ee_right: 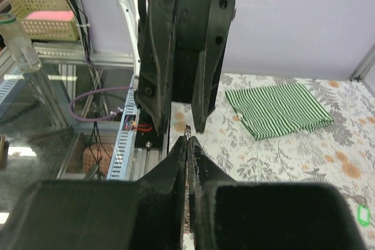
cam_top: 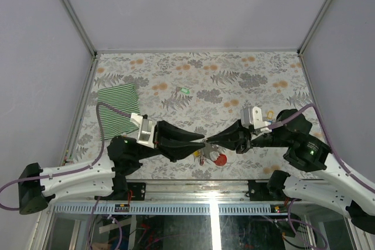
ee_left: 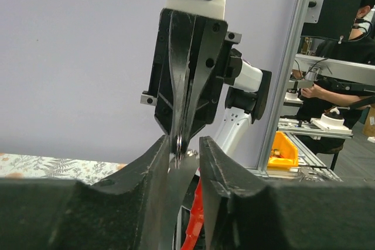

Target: Put the keys on the keyring

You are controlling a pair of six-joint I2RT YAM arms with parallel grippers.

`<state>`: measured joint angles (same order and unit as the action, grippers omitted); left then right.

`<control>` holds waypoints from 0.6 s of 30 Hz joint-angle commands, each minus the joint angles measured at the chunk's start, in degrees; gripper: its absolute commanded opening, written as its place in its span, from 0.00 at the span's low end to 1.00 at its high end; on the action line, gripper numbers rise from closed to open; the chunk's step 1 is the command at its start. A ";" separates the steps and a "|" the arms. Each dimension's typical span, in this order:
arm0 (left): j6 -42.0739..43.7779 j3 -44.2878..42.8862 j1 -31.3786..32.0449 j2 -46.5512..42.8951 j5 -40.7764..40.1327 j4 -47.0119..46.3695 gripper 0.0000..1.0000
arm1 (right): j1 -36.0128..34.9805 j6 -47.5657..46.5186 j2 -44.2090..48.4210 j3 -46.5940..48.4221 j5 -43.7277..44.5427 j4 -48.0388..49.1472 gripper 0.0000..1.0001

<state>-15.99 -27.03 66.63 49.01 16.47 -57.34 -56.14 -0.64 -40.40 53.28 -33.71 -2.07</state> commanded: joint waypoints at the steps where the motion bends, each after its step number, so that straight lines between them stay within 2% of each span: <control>1: 6.51 -5.90 -0.10 -4.32 -1.44 15.15 0.30 | -0.33 -6.65 -1.66 7.90 1.87 -10.55 0.00; 6: 11.03 -9.94 -0.16 -5.94 -3.17 28.52 0.31 | -0.37 -10.94 -5.20 14.36 2.47 -22.01 0.00; 12: 15.36 -15.07 -0.06 -4.21 -2.94 40.12 0.30 | -0.37 -13.74 -8.31 18.67 4.62 -29.65 0.00; 18: 16.71 -17.64 -0.11 -2.16 -0.66 44.45 0.30 | -0.37 -15.60 -10.30 21.21 5.75 -33.77 0.00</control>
<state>-2.00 -42.46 66.63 46.41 14.46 -17.54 -56.14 -13.96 -50.24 70.67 -29.45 -34.11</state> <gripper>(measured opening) 0.302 0.010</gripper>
